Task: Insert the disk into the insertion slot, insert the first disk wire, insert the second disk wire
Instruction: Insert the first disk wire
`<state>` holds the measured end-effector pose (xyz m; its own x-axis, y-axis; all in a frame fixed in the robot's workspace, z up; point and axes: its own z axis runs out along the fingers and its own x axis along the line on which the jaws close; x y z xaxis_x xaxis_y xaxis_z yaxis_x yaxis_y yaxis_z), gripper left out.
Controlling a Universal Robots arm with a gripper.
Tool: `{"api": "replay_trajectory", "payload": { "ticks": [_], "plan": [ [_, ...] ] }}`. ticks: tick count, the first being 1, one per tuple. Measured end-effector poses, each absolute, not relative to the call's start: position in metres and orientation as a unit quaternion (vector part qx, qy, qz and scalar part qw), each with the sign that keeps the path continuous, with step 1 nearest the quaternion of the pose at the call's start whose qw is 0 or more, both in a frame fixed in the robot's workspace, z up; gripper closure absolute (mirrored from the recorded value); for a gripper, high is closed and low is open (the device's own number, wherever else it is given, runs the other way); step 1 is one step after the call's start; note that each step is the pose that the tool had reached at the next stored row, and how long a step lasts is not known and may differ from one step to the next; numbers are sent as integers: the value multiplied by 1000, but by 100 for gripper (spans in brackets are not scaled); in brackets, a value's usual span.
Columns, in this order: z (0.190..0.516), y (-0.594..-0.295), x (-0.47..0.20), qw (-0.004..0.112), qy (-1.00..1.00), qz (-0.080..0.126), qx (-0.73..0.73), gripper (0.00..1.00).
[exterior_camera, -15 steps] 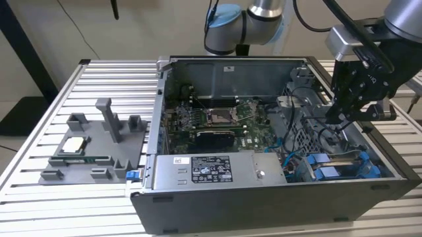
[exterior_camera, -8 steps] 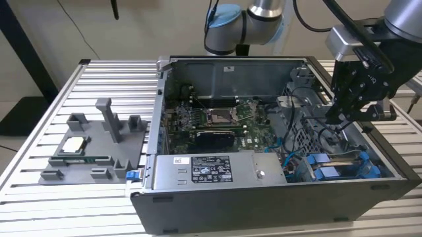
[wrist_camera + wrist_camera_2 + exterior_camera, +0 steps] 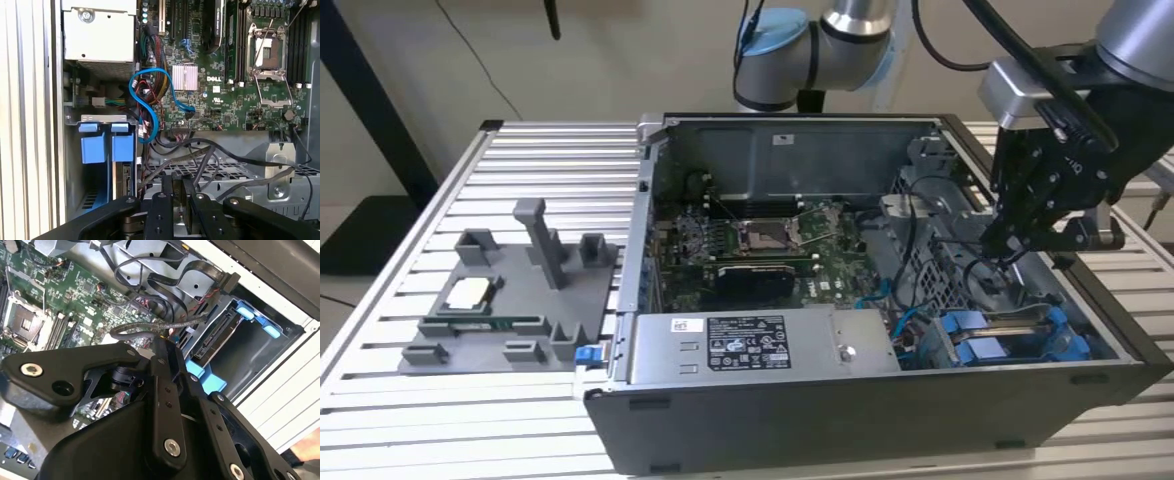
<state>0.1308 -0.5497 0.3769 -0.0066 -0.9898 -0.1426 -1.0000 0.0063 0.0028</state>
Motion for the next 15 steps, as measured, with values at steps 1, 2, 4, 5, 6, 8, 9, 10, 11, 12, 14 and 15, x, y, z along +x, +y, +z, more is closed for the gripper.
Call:
{"api": "replay_trajectory", "payload": {
  "ticks": [1, 2, 4, 5, 6, 8, 9, 10, 11, 12, 14, 15],
  "plan": [
    [376, -550, 131, 47, 708, 49, -703, 81],
    [376, -550, 131, 45, 708, 47, -703, 81],
    [375, -551, 132, 40, 708, 42, -704, 81],
    [374, -551, 132, 38, 708, 40, -704, 81],
    [374, -551, 133, 36, 708, 38, -704, 81],
    [373, -552, 134, 31, 709, 33, -704, 81],
    [373, -552, 135, 29, 709, 31, -704, 81],
    [372, -552, 136, 27, 709, 28, -704, 81],
    [372, -553, 137, 24, 709, 25, -704, 81],
    [371, -553, 137, 22, 709, 23, -704, 81],
    [371, -553, 138, 20, 709, 21, -704, 81],
    [371, -553, 138, 20, 709, 21, -704, 81]
  ]
}}
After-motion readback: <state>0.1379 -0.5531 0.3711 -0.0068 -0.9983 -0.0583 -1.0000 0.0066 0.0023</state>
